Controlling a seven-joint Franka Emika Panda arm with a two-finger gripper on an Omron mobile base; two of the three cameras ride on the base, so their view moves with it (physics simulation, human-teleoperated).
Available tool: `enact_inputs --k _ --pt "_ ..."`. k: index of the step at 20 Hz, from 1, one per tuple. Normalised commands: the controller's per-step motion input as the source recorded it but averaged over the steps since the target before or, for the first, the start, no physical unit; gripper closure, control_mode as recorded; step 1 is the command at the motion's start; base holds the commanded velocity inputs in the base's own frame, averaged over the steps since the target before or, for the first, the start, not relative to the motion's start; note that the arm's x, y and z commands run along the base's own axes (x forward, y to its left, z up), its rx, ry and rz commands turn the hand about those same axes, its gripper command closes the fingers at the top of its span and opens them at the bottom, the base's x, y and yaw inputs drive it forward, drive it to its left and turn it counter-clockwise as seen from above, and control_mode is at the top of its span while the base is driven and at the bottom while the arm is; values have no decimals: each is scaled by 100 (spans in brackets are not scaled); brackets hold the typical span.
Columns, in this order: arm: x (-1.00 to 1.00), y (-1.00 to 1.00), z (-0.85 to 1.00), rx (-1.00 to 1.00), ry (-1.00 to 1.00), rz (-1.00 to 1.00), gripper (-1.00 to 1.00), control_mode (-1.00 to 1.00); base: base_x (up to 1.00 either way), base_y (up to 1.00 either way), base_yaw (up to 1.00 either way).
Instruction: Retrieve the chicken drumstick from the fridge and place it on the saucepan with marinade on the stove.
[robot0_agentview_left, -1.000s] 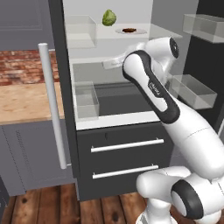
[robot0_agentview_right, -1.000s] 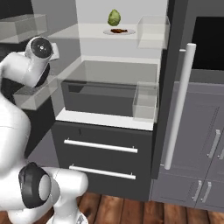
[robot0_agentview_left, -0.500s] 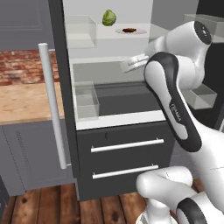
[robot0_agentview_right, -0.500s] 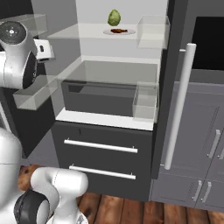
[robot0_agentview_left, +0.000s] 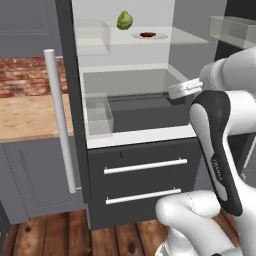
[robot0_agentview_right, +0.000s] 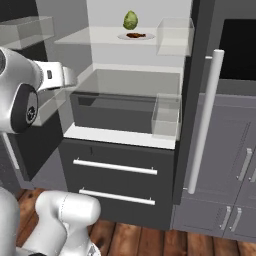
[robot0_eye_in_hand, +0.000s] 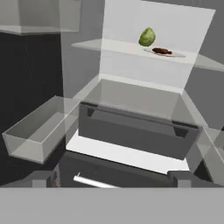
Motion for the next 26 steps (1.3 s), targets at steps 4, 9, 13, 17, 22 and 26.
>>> enact_inputs --k 4,9,13,17,22,26 --pt "-79 -13 -11 0 -10 -17 -100 -100 0 0 0" --pt "-38 -3 0 0 -2 -7 -100 -100 0 0 0" --pt "-14 0 0 1 -15 -5 -100 -100 0 0 0" --pt "0 0 0 9 -18 0 -100 -100 0 0 0" --pt "-6 -19 0 8 -13 1 -100 -100 0 0 0" --pt "-5 -32 8 1 4 10 -100 -100 0 0 0"
